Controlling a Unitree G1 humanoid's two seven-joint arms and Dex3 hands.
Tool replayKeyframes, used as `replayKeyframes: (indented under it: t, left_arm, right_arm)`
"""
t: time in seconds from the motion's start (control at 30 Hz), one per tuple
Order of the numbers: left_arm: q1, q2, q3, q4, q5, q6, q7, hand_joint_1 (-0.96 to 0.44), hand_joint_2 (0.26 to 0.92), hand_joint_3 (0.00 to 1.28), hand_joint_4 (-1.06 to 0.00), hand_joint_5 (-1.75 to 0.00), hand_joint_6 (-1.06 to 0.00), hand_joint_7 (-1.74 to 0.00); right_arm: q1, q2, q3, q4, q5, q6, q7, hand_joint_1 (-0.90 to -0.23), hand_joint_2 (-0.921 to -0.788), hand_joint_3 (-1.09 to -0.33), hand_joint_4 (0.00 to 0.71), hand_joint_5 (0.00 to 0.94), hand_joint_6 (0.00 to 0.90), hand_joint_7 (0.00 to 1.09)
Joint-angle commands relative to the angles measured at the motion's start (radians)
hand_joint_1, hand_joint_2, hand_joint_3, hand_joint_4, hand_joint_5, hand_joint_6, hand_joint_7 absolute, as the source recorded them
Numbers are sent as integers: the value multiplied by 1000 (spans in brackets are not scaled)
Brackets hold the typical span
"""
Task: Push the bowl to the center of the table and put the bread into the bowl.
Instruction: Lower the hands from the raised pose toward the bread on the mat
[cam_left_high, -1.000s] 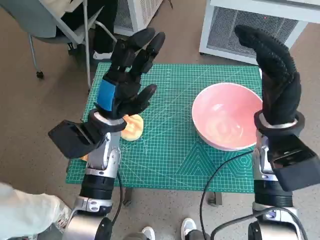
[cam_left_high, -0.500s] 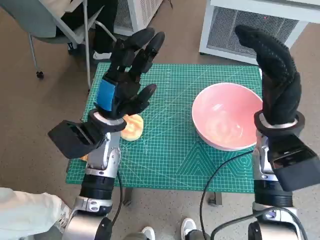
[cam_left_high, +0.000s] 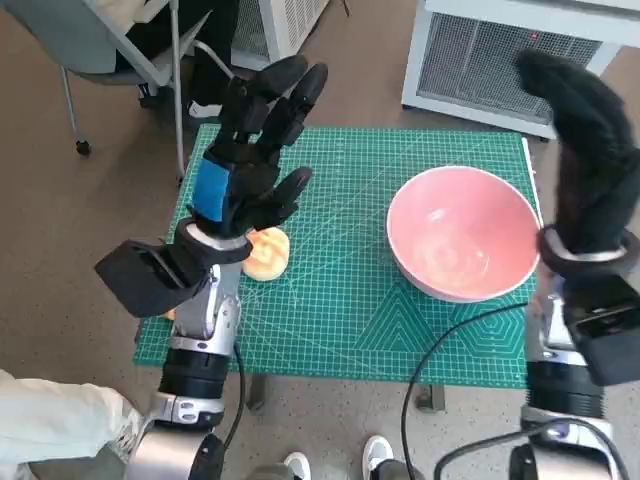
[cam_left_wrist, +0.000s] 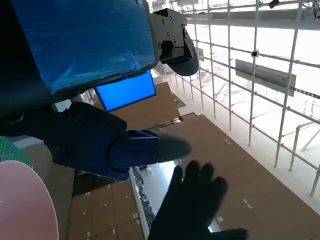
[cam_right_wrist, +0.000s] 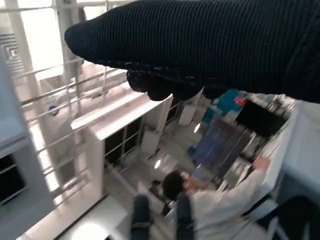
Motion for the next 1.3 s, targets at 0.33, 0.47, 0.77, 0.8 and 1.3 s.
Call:
replayKeyframes:
  t: [0.33, 0.47, 0.77, 0.8, 1.3]
  left_arm:
    - [21, 15, 12, -35, -18, 11, -2, -506, 921, 354, -264, -7, -21, -788]
    - [23, 17, 13, -40, -20, 16, -2, -513, 921, 354, -262, -6, -17, -793]
    - [20, 23, 17, -32, -24, 21, -5, -521, 921, 353, -261, -5, -13, -798]
    - [20, 24, 18, -31, -25, 21, -5, -521, 921, 353, -261, -5, -13, -798]
    - [22, 37, 24, -40, -27, 35, -5, -506, 921, 347, -262, -5, -18, -790]
  right_arm:
    - [32, -84, -114, 362, -29, -8, -151, -542, -921, -798, 244, 6, 12, 526]
    - [21, -95, -130, 460, -14, 1, -157, -542, -921, -797, 250, 8, 23, 525]
    - [-1, -93, -135, 638, -11, 54, -172, -505, -921, -814, 224, 0, 42, 461]
    - [-4, -89, -135, 654, -9, 71, -171, -505, -921, -815, 222, 0, 41, 458]
    - [-44, -14, -147, 739, 34, 236, -123, -475, -921, -805, 170, 6, 28, 415]
